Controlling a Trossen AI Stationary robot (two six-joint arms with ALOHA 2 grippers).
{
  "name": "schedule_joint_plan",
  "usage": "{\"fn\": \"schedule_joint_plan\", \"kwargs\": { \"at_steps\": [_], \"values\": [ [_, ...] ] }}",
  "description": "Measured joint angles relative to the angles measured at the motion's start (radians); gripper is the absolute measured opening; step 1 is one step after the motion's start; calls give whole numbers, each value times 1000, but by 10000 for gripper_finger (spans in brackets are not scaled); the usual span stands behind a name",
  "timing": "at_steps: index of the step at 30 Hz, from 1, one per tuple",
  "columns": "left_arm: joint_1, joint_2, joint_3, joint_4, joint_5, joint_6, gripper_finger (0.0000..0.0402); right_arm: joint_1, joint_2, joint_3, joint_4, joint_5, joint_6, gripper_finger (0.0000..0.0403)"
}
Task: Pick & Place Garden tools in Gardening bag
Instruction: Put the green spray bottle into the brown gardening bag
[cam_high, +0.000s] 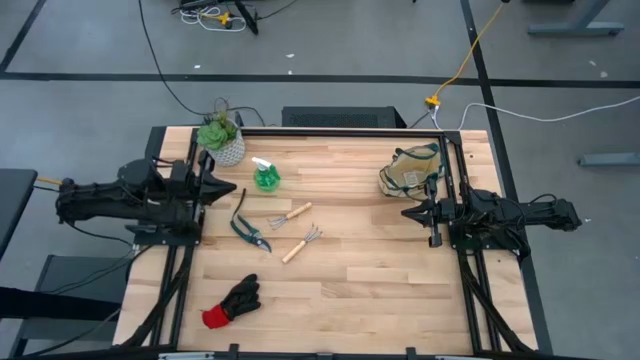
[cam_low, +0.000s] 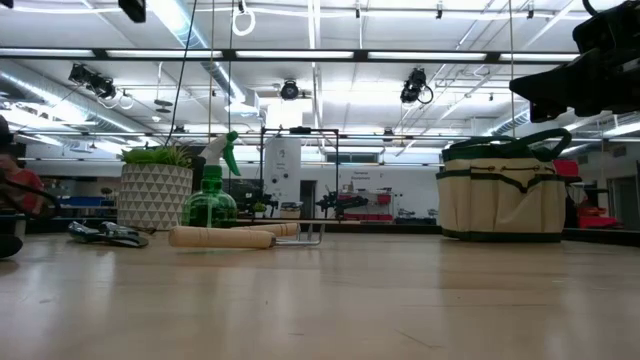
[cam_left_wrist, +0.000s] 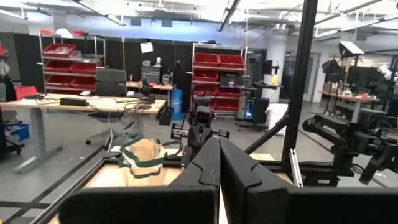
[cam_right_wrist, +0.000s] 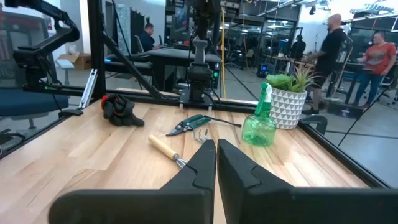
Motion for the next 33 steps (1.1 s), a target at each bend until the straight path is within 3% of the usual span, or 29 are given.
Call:
{"fn": "schedule_joint_plan", "kwargs": {
  "at_steps": [12, 25, 33],
  "values": [
    [0, 147, 153, -13, 10, 0, 1, 0, 0, 0, 0, 0, 0, 20],
    [0, 305, 333, -175, 12, 0, 1, 0, 0, 0, 0, 0, 0, 20],
    [0, 343, 357, -201, 11, 0, 1, 0, 0, 0, 0, 0, 0, 20]
  ]
}}
